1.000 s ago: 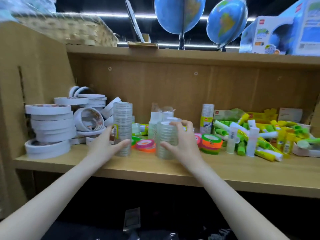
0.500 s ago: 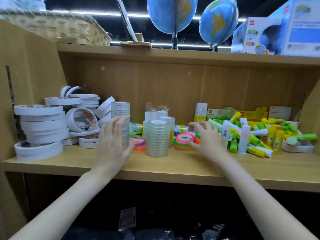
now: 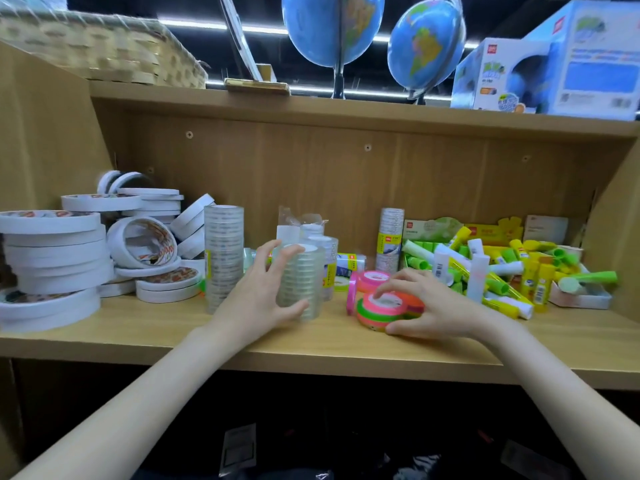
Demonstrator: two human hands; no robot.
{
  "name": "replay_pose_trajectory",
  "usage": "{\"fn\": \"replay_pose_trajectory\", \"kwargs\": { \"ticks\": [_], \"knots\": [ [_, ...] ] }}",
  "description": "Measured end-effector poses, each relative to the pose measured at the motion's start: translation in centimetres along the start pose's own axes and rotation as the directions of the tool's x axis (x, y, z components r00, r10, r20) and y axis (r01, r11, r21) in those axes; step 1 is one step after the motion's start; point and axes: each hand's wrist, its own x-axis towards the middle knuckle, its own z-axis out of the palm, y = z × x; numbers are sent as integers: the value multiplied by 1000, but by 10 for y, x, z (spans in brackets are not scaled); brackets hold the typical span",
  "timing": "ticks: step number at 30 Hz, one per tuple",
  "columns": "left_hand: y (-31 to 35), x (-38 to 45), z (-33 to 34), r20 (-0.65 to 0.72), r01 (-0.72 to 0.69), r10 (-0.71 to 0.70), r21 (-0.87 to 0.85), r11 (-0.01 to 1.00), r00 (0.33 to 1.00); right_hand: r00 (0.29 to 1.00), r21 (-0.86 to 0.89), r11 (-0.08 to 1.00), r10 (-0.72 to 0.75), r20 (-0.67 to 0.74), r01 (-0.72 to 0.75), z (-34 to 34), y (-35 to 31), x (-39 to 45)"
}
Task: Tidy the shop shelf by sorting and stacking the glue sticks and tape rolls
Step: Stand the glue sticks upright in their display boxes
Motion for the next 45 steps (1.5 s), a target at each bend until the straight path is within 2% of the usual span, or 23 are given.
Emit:
{"fn": "replay_pose_trajectory", "kwargs": {
  "ticks": [3,6,9,11,14,18,20,25,30,31,33,35,38,41,43,45],
  "knots": [
    [-2,-2,1,-4,-15,15,-7,1000,1000,998,37,999,-29,-49,31,0,3,-9],
    [-2,-1,3,-6,-25,25,3,1000,1000,999,0,999,45,-16,-45,3,-7,-16],
    [4,2,10,-68,-40,51,150,988,996,993,-106,988,104,-47,-109,24,-40,-13],
    [14,4,19,-187,-91,156,317,944,970,987,-133,984,100,-129,-117,42,-65,-2],
    [25,7,27,-184,-115,206,411,904,961,975,-198,970,105,-193,-144,50,-75,15],
    [14,7,27,-171,-169,238,343,924,956,966,-99,981,142,-217,-166,47,-61,18],
    [11,6,26,-182,-177,244,323,930,953,956,-103,974,174,-235,-203,47,-53,22],
    [11,7,28,-190,-197,284,379,904,940,907,-99,951,243,-345,-293,48,-38,34],
    [14,5,32,-161,-211,292,390,896,943,854,57,973,223,-470,-222,46,-30,36],
    [14,7,32,-158,-222,302,387,895,940,855,43,958,274,-441,-285,45,-30,36],
    [11,9,33,-143,-235,319,416,878,937,867,2,908,402,-295,-420,45,-32,34],
    [9,10,33,-139,-235,317,419,877,938,880,-13,897,432,-196,-443,47,-34,33],
    [16,11,32,-185,-203,301,415,887,935,904,-53,921,365,-224,-385,47,-38,30],
    [20,13,33,-215,-294,423,454,841,880,909,-37,936,330,-255,-350,46,-39,28],
    [20,14,35,-195,-328,456,464,823,869,875,13,934,340,-344,-358,46,-36,27],
    [19,13,36,-159,-327,447,480,814,881,773,64,905,395,-496,-421,46,-25,29]
  ]
}}
